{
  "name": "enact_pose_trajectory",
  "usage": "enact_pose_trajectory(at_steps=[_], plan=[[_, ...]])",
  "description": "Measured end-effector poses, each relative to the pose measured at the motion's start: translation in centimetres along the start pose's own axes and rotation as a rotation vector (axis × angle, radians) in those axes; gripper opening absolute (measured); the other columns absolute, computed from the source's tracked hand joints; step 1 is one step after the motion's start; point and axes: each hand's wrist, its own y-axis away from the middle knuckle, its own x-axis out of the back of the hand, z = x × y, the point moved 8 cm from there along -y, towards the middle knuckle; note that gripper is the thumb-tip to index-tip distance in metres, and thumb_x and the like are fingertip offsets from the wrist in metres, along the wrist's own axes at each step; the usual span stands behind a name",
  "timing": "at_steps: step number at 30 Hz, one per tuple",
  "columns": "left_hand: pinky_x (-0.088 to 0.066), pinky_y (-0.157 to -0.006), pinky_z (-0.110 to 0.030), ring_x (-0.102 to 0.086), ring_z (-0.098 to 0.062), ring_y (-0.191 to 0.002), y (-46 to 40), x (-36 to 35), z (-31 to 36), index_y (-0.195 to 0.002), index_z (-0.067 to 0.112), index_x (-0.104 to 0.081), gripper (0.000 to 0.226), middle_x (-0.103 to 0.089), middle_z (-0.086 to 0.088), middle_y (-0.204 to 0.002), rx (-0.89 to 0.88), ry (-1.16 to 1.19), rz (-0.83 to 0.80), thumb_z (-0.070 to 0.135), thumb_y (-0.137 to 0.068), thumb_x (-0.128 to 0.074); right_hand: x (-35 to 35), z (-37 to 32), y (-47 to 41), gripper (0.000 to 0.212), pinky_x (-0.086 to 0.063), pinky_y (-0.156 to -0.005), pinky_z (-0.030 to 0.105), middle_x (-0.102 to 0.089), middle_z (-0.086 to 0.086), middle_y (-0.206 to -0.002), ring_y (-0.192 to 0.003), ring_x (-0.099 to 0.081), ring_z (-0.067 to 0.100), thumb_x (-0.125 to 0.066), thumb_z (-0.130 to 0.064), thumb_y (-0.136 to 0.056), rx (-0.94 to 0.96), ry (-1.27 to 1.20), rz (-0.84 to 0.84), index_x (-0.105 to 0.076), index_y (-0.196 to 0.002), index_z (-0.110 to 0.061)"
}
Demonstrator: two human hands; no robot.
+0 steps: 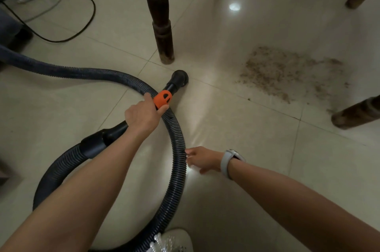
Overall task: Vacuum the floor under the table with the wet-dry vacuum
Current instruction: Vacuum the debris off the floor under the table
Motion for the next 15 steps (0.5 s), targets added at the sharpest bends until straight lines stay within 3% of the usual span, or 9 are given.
enact_pose_trajectory(at_steps=[2, 4, 6, 8, 12, 15], plan=[[-0.038, -0.068, -0.035, -0.055, -0.026, -0.078, -0.1, -0.3, 1.6, -0.112, 0.011, -0.04, 0.052, -0.059, -0.01, -0.097, -0.039, -0.007, -0.04, 0.057, -0.09, -0.044, 1.2, 0.1, 0.5, 0.044, -0.038, -0.063, 0.028, -0.056, 0.025, -0.113, -0.079, -0.041, 0.022, -0.039, -0.013, -0.096, -0.012, 0.027, 0.044, -0.041, -0.137, 0.003], [-0.041, -0.072, -0.037, -0.057, -0.027, -0.087, 0.3, -1.2, 3.1, -0.116, 0.01, -0.041, 0.052, -0.058, -0.011, -0.105, -0.1, 0.014, -0.119, 0.055, -0.091, -0.045, 3.5, 0.2, 1.0, 0.04, -0.038, -0.057, 0.027, -0.052, 0.019, -0.095, -0.071, -0.042, 0.023, -0.038, -0.014, -0.098, -0.005, -0.008, 0.158, -0.047, -0.129, 0.01], [-0.045, -0.079, -0.039, -0.059, -0.029, -0.094, 1.2, -2.5, 4.3, -0.117, 0.011, -0.042, 0.05, -0.056, -0.01, -0.11, -0.165, 0.043, -0.2, 0.054, -0.091, -0.046, 6.4, 0.3, 1.6, 0.04, -0.041, -0.057, 0.028, -0.058, 0.021, -0.099, -0.074, -0.047, 0.024, -0.037, -0.017, -0.1, 0.009, -0.202, 0.311, -0.05, -0.125, 0.011], [-0.047, -0.079, -0.039, -0.059, -0.028, -0.092, 2.4, -3.3, 5.6, -0.115, 0.013, -0.042, 0.047, -0.056, -0.008, -0.108, -0.235, 0.05, -0.254, 0.053, -0.091, -0.047, 9.0, 0.6, 2.4, 0.043, -0.048, -0.068, 0.033, -0.061, 0.017, -0.109, -0.083, -0.055, 0.026, -0.035, -0.028, -0.102, 0.005, -0.516, 0.414, -0.049, -0.124, 0.006], [-0.042, -0.071, -0.033, -0.053, -0.02, -0.084, 4.3, -3.6, 9.0, -0.113, 0.014, -0.043, 0.043, -0.052, -0.002, -0.099, -0.379, 0.071, -0.301, 0.05, -0.091, -0.05, 11.5, 0.5, 3.3, 0.049, -0.048, -0.093, 0.04, -0.055, 0.019, -0.129, -0.117, -0.054, 0.031, -0.038, -0.039, -0.101, 0.059, -0.946, 0.377, -0.038, -0.136, -0.005], [-0.046, -0.074, -0.034, -0.054, -0.02, -0.086, 5.0, -3.0, 11.5, -0.113, 0.013, -0.045, 0.044, -0.053, -0.003, -0.1, -0.459, 0.091, -0.306, 0.049, -0.09, -0.053, 11.7, 0.2, 3.0, 0.043, -0.052, -0.078, 0.04, -0.056, 0.021, -0.123, -0.109, -0.058, 0.032, -0.048, -0.032, -0.098, 0.092, -1.205, 0.322, -0.039, -0.131, -0.006]])
